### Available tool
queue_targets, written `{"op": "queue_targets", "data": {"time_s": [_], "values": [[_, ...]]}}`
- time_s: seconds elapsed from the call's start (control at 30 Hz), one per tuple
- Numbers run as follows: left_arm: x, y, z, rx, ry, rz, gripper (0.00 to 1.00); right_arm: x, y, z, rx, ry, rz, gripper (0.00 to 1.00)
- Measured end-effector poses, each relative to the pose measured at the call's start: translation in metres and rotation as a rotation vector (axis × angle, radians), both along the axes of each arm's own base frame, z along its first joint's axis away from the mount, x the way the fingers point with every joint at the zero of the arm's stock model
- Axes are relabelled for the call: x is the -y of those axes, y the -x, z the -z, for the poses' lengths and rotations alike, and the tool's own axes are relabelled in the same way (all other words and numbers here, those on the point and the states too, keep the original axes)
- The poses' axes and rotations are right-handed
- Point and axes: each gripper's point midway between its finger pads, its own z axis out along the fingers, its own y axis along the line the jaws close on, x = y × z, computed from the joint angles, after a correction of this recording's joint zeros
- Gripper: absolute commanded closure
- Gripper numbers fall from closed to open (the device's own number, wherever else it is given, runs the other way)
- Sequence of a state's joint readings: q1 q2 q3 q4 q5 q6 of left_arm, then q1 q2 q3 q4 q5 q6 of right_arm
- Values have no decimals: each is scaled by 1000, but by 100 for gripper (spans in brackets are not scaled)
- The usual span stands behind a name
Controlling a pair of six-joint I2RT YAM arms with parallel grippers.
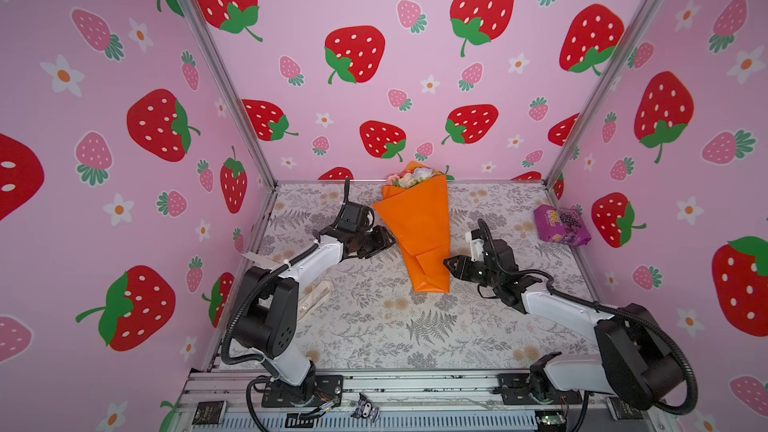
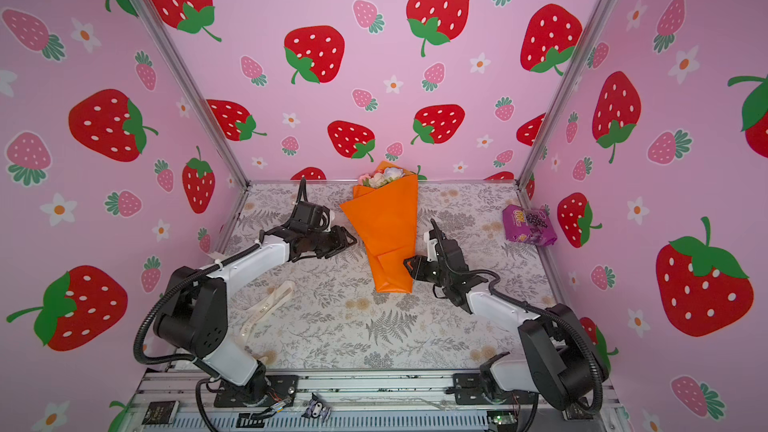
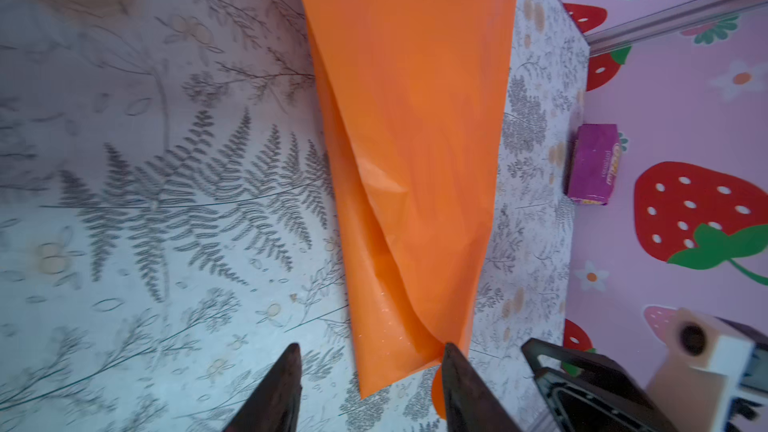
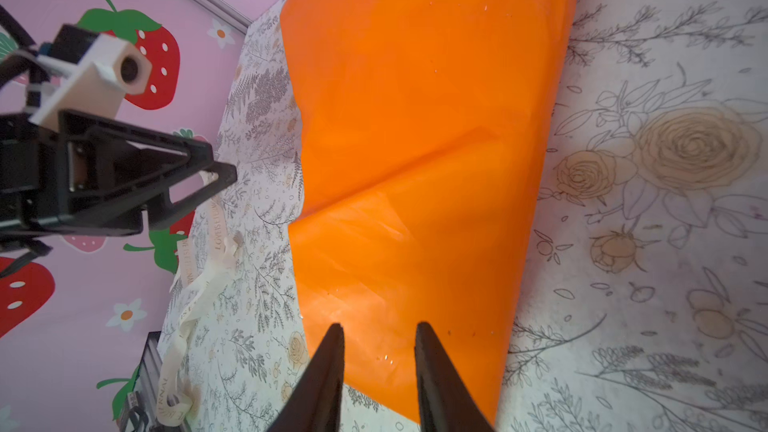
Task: Tie the bouquet of fake flowers
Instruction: 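Release the orange cone and draw both grippers back to its sides, then grasp the cream 'LOVE IS ETERNAL' ribbon on the table with the left gripper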
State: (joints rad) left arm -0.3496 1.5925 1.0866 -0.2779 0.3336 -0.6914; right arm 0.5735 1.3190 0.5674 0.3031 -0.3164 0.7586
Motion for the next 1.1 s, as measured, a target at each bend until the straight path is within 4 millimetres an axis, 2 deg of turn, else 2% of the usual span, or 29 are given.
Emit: {"op": "queue_targets", "data": {"time_s": [0.13,0.2,0.4,0.5,0.63,0.73,0.8,1.1], "values": [[-43,10,-11,16,-77,-100,37,-2,-3,-5,17,18,-19,65],[-73,16,-9,12,-110,-174,35,-7,-6,-6,18,24,-37,64],[-170,63,29,-162,-266,-414,35,-12,-6,-9,30,29,-64,63],[-197,90,48,-272,-340,-483,35,-13,-6,-10,32,30,-73,63],[-215,113,61,-367,-434,-531,36,-14,-4,-10,30,29,-83,62],[-225,117,69,-406,-468,-561,36,-15,-3,-10,28,28,-90,62],[-230,118,77,-445,-483,-565,40,-15,-2,-9,26,28,-94,62],[-231,91,98,-505,-484,-522,45,-15,-1,-9,21,28,-97,62]]}}
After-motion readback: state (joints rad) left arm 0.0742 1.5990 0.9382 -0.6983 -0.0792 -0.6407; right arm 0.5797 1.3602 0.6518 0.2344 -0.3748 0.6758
